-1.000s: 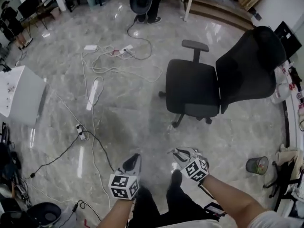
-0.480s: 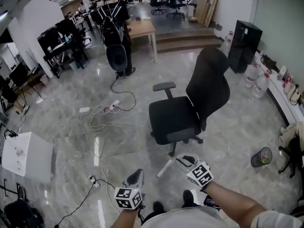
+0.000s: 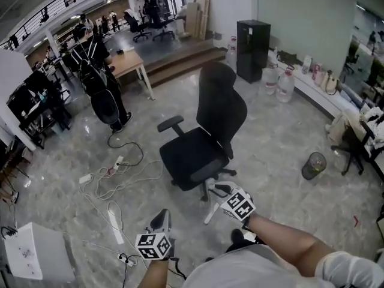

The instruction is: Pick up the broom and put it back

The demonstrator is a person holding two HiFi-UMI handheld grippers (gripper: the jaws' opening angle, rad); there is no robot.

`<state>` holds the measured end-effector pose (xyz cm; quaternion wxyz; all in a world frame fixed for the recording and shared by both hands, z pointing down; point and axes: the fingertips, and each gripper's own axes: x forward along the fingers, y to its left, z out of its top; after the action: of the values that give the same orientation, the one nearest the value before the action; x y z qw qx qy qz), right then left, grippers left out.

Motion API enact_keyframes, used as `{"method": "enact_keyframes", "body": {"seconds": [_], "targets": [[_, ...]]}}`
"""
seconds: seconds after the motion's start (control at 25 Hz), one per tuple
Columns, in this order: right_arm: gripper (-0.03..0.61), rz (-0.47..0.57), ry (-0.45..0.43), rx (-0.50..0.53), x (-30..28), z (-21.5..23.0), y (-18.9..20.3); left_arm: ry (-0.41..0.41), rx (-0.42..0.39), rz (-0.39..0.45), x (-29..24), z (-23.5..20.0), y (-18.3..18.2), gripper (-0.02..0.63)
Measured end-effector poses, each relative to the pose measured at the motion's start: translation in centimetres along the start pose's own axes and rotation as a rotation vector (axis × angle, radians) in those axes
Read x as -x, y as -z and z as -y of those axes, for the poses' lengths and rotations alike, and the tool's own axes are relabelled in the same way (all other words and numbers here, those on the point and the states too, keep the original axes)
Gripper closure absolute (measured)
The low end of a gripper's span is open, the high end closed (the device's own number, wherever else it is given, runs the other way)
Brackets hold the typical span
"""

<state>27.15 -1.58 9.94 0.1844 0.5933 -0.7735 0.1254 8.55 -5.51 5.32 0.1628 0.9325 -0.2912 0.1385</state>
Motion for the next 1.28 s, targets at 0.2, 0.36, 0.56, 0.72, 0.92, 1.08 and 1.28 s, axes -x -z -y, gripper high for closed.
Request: {"method": "enact_keyframes", "body": {"seconds": [0.2,0.36,0.56,0.72,0.92,1.08,1.28], "targets": [[0.491,-0.104,0.071,-0.057,-2.0,4.5,5.6,0.018,-0.006,-0.035,-3.0,0.8,0.2,0.584],[0.491,-0.218,0.077,-0.089,-6.1,8.9,11.7,-0.011,0.009,-0.065,-5.2,0.3,0.4,0.584],[0.489,-0.354,0.07,-0.16,-11.6,15.4,19.1,-0.079,0.029,-0.105,-8.5,0.9,1.1,0.584],[0.489,-0.342,0.05,-0.178,-17.0,18.9,18.5,-0.131,0.064,-0.119,-10.6,0.5,1.1,0.584],[0.489,-0.363,0.011,-0.167,-22.4,21.1,17.7,-0.194,0.115,-0.113,-12.4,0.5,1.0,0.584],[0.486,-0.373,-0.012,-0.152,-25.1,21.6,17.3,-0.215,0.136,-0.084,-13.3,0.5,0.5,0.584],[0.474,-0.387,-0.016,-0.122,-25.9,21.2,16.9,-0.24,0.161,-0.073,-13.3,-0.1,0.4,0.584]]}}
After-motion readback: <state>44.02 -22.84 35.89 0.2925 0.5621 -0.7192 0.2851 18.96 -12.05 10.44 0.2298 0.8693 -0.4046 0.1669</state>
